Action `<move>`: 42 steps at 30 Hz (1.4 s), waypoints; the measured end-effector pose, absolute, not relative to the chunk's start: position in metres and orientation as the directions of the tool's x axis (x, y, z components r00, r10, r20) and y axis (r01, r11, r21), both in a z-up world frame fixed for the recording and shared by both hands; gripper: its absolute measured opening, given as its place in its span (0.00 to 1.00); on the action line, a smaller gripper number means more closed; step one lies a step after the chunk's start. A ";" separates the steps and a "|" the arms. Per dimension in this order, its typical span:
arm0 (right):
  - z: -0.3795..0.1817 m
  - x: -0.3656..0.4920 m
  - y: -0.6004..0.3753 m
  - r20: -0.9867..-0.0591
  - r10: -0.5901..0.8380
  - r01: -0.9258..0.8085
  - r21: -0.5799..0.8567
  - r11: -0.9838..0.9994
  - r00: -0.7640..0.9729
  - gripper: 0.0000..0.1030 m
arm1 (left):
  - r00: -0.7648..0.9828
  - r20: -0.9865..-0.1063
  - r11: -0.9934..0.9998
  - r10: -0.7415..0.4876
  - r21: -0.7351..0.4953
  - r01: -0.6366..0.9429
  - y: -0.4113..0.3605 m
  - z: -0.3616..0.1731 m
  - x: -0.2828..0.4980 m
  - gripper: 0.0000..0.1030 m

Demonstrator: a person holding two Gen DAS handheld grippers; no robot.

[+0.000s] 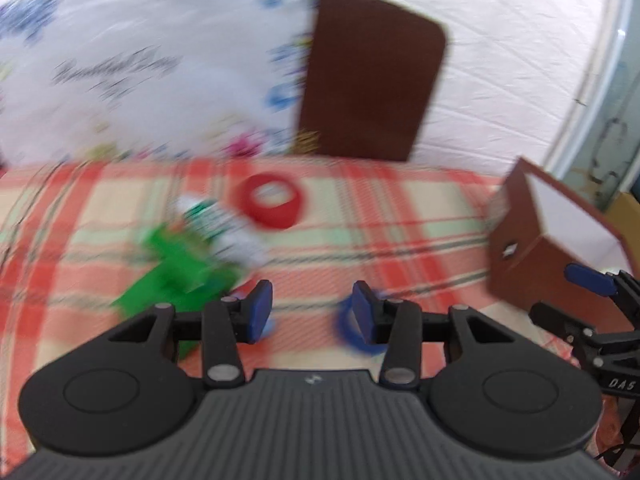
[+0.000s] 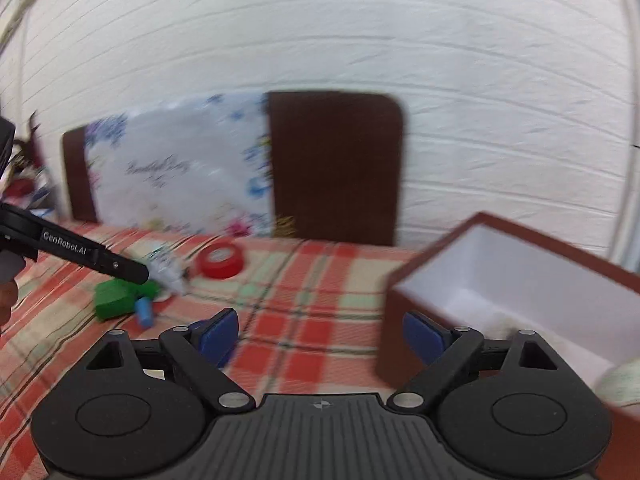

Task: Organize objects
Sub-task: 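Move the left gripper to the green box and grasp it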

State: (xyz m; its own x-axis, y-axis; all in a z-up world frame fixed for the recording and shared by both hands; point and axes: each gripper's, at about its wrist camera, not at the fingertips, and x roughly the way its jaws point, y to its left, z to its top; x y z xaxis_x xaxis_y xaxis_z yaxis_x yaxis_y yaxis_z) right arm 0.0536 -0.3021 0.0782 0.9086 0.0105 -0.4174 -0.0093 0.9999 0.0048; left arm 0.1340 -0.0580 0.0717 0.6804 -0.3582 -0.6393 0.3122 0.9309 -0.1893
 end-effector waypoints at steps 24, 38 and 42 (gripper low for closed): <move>0.037 0.168 -0.123 -0.576 0.316 -0.368 0.028 0.929 0.754 0.74 | 0.680 -0.645 0.930 -0.348 -0.327 0.166 0.060 0.038 0.197 0.42; 0.025 0.196 -0.109 -0.624 0.286 -0.319 0.061 0.946 0.728 0.64 | 0.631 -0.619 0.876 -0.467 -0.421 0.235 0.049 0.016 0.194 0.23; 0.030 0.163 -0.108 -0.621 0.309 -0.357 0.051 0.933 0.720 0.63 | 0.627 -0.604 0.851 -0.492 -0.484 0.202 0.055 0.022 0.162 0.19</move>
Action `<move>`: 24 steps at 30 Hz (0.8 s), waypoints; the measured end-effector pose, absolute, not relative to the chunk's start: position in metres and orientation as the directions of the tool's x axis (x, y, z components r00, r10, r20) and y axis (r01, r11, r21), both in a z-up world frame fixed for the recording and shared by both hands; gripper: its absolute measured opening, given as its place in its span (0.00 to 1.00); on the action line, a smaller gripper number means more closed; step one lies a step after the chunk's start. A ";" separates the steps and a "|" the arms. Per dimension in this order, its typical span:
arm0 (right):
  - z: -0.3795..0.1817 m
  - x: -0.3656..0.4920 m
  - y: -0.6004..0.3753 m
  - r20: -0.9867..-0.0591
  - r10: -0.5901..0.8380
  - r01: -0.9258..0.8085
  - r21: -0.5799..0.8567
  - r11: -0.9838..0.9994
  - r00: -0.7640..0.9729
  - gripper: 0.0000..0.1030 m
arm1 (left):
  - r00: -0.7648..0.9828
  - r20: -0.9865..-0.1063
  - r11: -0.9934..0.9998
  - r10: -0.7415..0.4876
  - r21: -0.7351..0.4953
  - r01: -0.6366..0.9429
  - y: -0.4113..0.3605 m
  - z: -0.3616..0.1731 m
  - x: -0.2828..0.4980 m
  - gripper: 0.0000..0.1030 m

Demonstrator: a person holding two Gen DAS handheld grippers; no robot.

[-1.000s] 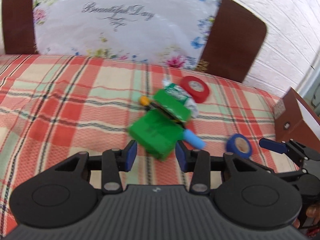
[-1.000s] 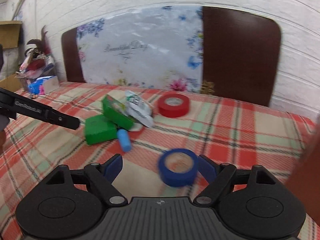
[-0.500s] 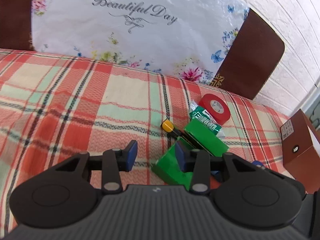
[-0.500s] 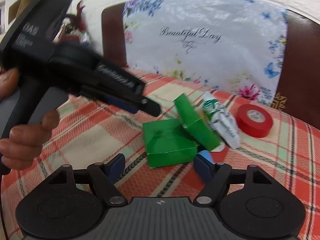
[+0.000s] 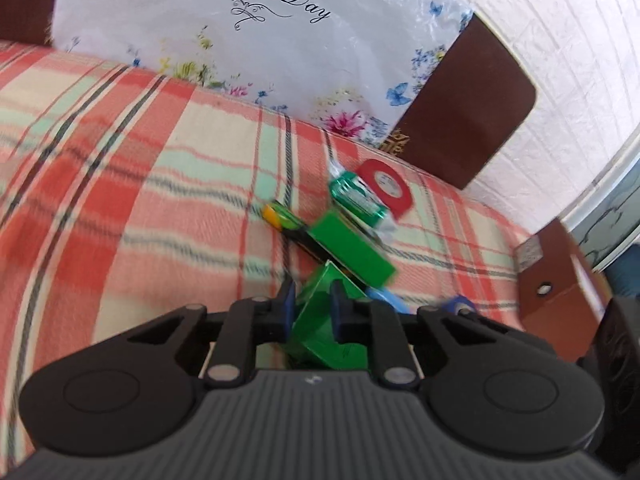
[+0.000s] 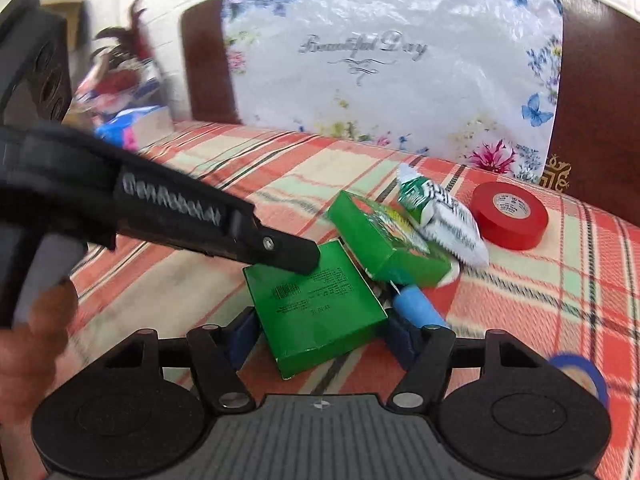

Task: Organize objects
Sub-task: 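Move the left gripper to the green box and grasp it, then drop the green box into the brown box with the left gripper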

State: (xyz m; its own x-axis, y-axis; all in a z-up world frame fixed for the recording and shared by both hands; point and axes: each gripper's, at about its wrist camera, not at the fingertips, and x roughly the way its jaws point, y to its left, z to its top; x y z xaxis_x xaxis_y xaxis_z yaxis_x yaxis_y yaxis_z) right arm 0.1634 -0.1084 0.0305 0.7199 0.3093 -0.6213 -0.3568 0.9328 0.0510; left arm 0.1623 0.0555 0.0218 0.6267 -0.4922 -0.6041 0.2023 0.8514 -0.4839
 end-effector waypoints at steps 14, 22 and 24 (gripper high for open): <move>0.084 0.075 -0.225 -0.455 0.115 -0.136 -0.014 0.991 0.883 0.62 | 0.565 -0.488 0.741 -0.665 -0.343 0.577 -0.126 0.118 0.127 0.16; 0.110 0.046 -0.336 -0.372 -0.131 0.136 -0.014 0.991 0.919 0.62 | 0.464 -0.449 0.613 -0.764 -0.278 0.740 -0.253 0.141 0.129 0.16; 0.112 0.044 -0.358 -0.363 -0.180 0.189 -0.012 0.982 0.914 0.62 | 0.455 -0.451 0.602 -0.768 -0.263 0.754 -0.275 0.141 0.131 0.17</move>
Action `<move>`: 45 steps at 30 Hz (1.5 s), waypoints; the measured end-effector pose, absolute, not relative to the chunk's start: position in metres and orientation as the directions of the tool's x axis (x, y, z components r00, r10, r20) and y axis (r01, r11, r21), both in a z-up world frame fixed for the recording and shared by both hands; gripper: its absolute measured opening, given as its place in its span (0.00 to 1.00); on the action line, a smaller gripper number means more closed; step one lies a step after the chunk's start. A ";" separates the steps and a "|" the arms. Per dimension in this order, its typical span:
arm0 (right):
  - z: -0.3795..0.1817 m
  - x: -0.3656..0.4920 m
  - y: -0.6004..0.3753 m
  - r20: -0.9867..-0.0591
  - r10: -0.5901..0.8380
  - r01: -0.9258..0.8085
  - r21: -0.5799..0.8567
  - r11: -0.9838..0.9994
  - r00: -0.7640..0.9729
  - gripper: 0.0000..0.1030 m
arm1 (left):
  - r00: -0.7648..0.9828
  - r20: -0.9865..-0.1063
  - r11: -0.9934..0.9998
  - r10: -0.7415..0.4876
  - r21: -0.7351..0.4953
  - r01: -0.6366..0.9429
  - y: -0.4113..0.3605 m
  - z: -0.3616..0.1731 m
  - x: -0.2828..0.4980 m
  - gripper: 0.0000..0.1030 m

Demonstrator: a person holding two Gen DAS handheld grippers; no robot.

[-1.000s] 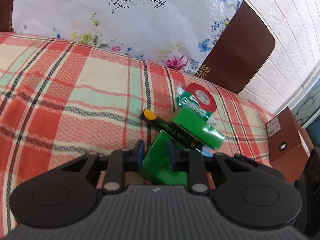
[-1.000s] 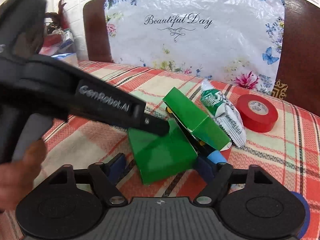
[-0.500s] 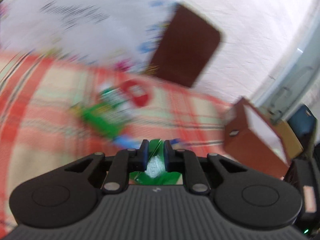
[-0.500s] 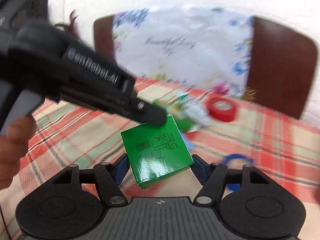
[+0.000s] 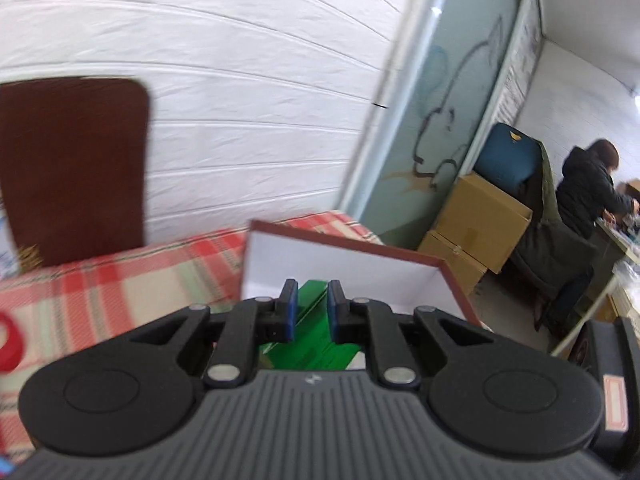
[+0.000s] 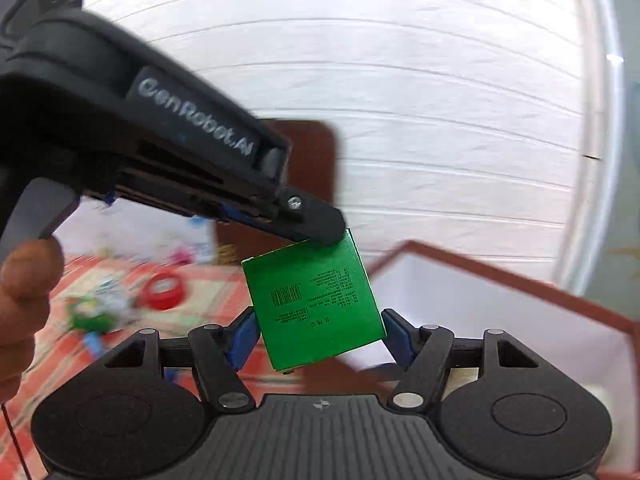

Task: Organize objects
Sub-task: 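Drop the green box into the brown box with the left gripper, then return the left gripper to the blue tape roll and grasp it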

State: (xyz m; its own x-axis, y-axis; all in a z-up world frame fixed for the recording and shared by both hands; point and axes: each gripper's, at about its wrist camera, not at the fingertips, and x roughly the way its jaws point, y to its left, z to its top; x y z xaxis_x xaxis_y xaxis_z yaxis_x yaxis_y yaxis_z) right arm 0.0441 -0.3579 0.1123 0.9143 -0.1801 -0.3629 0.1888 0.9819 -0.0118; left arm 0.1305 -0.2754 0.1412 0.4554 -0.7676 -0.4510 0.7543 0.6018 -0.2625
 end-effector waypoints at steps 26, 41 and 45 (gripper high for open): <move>0.101 0.056 -0.321 -0.383 -0.116 0.138 0.030 0.990 0.916 0.69 | 0.659 -0.573 0.867 -0.488 -0.232 0.440 -0.117 0.085 0.131 0.28; 0.046 0.115 -0.200 -0.552 0.093 -0.140 -0.044 0.989 0.829 0.64 | 0.613 -0.645 0.889 -0.456 -0.367 0.275 -0.015 0.044 0.154 0.27; 0.036 0.131 -0.208 -0.576 0.035 -0.076 -0.046 0.996 0.817 0.66 | 0.569 -0.637 0.854 -0.520 -0.382 0.352 -0.042 0.041 0.160 0.27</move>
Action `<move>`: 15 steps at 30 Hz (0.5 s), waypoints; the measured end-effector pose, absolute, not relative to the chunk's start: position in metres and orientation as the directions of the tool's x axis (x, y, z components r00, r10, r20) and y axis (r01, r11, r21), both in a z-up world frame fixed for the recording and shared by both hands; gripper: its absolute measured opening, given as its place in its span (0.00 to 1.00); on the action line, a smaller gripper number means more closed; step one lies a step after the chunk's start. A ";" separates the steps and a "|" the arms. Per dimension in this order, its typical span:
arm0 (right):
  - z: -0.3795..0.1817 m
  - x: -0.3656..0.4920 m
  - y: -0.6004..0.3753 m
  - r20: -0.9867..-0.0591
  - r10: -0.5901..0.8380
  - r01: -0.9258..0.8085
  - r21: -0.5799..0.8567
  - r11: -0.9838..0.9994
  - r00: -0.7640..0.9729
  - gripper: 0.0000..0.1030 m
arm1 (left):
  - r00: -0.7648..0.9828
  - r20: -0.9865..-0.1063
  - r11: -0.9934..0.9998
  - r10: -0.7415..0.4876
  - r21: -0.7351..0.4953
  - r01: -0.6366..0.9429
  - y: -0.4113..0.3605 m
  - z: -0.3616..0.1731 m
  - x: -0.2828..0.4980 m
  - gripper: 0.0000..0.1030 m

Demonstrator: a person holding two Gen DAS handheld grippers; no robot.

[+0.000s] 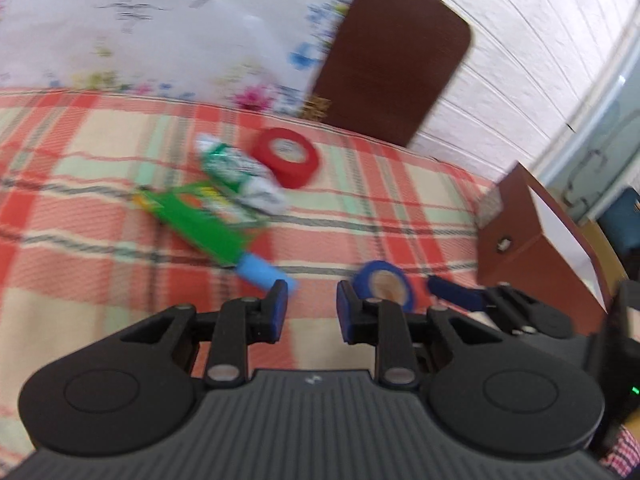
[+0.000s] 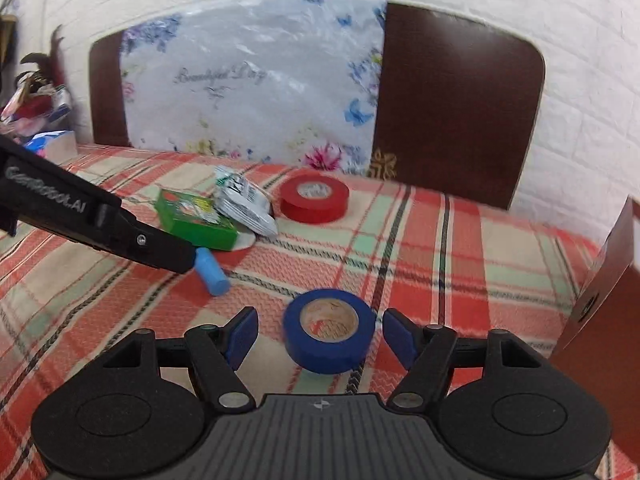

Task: Organize objects
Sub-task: 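Return the left gripper to the blue tape roll and grasp it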

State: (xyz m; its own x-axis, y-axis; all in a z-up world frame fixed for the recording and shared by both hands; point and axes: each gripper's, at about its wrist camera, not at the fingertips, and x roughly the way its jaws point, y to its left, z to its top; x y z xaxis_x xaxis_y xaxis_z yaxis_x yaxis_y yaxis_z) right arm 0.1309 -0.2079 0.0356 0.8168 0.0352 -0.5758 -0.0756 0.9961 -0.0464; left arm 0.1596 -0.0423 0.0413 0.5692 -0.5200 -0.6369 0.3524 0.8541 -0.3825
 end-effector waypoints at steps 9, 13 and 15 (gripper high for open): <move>0.014 0.136 -0.219 -0.605 0.049 -0.064 -0.003 0.998 0.795 0.67 | 0.455 -0.714 0.834 -0.532 -0.347 0.430 -0.101 0.016 0.193 0.18; 0.013 0.134 -0.215 -0.589 0.049 -0.077 -0.023 0.997 0.807 0.53 | 0.462 -0.711 0.837 -0.530 -0.352 0.420 -0.099 0.015 0.192 0.17; 0.015 0.131 -0.214 -0.579 0.048 -0.081 -0.031 0.996 0.814 0.53 | 0.461 -0.713 0.839 -0.528 -0.354 0.414 -0.097 0.020 0.189 0.17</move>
